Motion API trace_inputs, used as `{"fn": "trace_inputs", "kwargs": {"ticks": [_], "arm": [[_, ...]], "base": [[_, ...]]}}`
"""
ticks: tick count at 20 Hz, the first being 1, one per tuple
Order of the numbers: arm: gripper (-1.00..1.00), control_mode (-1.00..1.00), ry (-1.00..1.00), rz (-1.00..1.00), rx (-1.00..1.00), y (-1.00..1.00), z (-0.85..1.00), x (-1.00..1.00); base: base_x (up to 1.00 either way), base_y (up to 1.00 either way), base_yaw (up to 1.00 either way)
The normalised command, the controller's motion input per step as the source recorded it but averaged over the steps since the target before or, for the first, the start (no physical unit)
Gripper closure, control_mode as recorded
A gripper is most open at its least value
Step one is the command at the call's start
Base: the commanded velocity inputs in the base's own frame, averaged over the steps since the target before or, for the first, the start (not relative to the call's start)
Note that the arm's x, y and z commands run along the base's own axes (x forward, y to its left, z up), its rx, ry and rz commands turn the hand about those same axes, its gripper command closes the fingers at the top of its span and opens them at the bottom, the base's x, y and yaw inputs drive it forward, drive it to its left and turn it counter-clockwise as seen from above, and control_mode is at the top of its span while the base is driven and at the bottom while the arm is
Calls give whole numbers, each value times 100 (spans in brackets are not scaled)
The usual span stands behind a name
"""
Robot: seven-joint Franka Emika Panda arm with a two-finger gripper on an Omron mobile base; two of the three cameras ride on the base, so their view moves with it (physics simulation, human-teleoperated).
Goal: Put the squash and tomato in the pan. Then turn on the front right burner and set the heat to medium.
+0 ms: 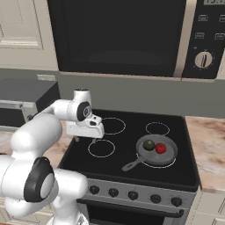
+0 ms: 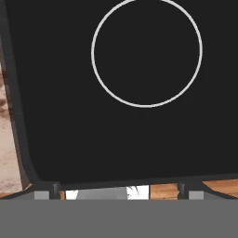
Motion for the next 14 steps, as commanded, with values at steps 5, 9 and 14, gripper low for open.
{"fn": "trace_inputs", "kwargs": {"ticks": [5,9,14], "arm": [[-100,-100,0,0,0,0,0,0],[-100,-100,0,0,0,0,0,0],[-100,-100,0,0,0,0,0,0]], "base": [[0,0,0],[0,0,0],[0,0,0]]}}
